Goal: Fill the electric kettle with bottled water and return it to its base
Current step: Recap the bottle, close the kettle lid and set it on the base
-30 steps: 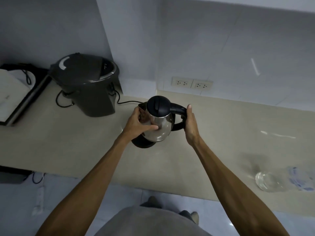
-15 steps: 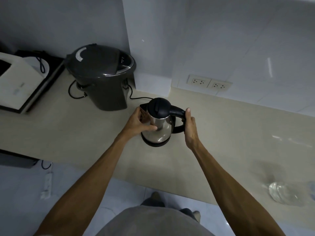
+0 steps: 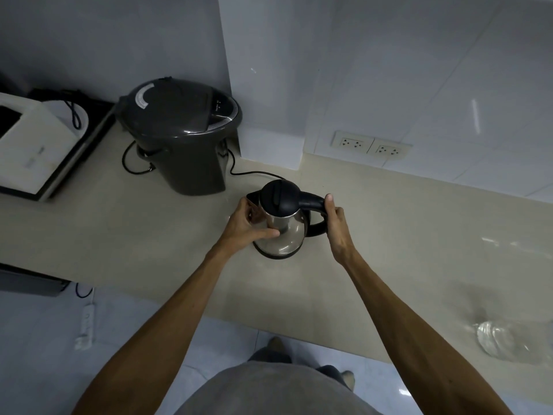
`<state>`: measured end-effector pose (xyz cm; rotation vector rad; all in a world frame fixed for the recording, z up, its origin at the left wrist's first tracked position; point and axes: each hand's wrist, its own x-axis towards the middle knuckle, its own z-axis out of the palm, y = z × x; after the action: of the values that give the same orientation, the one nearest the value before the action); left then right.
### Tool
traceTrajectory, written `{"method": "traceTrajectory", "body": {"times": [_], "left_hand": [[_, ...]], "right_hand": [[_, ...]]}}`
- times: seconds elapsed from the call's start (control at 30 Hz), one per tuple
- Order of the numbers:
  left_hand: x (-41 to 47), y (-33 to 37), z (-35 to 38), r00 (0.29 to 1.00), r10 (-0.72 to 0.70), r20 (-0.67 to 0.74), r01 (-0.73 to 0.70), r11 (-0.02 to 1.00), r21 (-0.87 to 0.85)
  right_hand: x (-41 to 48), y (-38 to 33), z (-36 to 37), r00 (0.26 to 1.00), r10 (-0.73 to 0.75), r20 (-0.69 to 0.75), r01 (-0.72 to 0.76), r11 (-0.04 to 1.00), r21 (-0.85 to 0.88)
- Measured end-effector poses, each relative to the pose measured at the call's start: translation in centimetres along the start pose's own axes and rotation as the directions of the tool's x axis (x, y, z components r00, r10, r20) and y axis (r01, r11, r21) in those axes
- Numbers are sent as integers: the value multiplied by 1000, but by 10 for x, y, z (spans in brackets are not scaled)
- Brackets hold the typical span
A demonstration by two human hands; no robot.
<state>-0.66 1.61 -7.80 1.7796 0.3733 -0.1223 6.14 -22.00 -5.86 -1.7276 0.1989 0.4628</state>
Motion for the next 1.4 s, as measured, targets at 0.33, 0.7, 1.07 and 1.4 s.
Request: {"method": "traceTrajectory", "body": {"times": [0.33,0.7,1.07,1.4], "left_hand": [[-3,-5,4,998,18,55,-20,999,37],[-21,-3,25,999,-21,-27,18,995,-101],[-21,-3,31,997,-58,-45,50,983,-179],[-20,-4,30,997,-67,-36,62,989,-132]], "right_hand": [[-1,11,-5,1000,2,-24,-2,1000,31],[-1,-3,-2,989,64,-135,-33,975,218],[-5,4,8,976,83,-200,-42,979,199],[-4,3,9,979,58,-194,-40,995,94]]}}
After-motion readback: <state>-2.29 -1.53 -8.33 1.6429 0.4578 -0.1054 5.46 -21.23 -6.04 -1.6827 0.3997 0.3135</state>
